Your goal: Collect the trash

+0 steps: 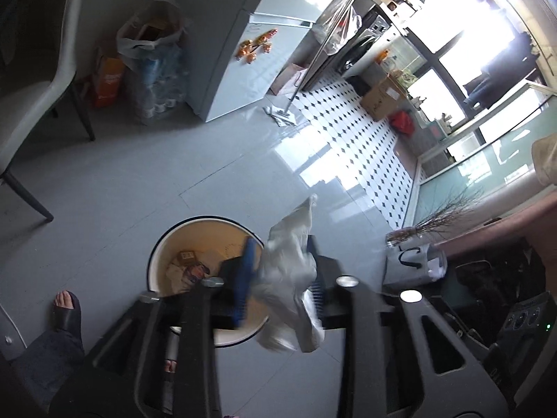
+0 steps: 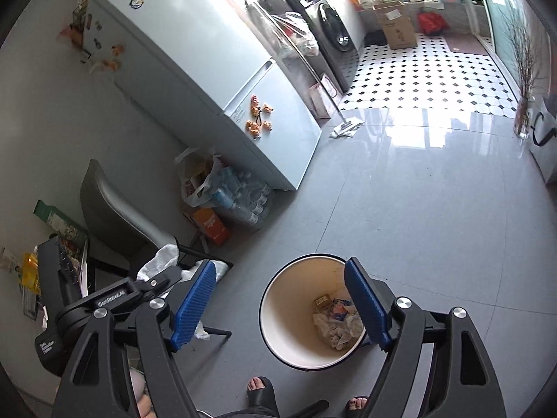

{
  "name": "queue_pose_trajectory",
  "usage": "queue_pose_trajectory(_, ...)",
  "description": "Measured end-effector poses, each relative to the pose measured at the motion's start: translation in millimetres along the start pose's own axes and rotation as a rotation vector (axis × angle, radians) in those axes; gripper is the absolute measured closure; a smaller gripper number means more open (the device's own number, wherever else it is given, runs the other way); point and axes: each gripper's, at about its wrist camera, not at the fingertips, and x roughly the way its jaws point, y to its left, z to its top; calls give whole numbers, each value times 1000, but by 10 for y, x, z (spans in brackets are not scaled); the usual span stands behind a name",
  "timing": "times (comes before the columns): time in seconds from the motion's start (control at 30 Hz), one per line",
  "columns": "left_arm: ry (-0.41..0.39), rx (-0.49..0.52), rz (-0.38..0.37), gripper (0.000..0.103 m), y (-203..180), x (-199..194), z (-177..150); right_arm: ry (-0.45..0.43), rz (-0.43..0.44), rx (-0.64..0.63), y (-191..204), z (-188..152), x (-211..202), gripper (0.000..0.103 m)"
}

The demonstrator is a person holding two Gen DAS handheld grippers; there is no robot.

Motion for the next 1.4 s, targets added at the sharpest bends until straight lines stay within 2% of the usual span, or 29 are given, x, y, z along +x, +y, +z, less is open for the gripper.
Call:
queue_pose_trajectory(0.03, 1, -2, 0, 55, 12, 9, -10, 0, -3, 2, -21, -8, -1, 27)
queue_pose_trajectory(0.1, 15, -16, 7, 54, 54, 83, -19, 5, -9, 7, -57, -26, 7, 26)
queue_pose_trajectory(0.17, 21, -48, -32, 40, 110, 126, -38, 13, -15, 15, -88, -37, 29, 26)
queue_pose_trajectory(0.3, 22, -73, -59, 33, 149, 112, -106, 18, -19, 16, -95, -40, 45, 26)
queue_pose_trajectory(0.43, -33, -69, -21, 24, 181, -136, -208, 19, -13, 15, -33, -40, 45, 26)
queue_pose_trajectory(0.67, -127, -110, 65, 9, 394, -751, -369, 43, 19, -19, 206, -186, 40, 14)
queue_pose_trajectory(0.8, -185, -97, 94, 6, 518, -1178, -437, 49, 57, -56, 474, -316, -40, 8)
queue_pose_trajectory(1.0, -282, -138, 94, 6, 705, -1803, -467, 43, 93, -126, 879, -422, -246, 8)
queue_pose_trajectory(1.4, -404, -151, 104, 6, 1015, -2903, -716, 29, 131, -259, 1603, -658, -828, 8)
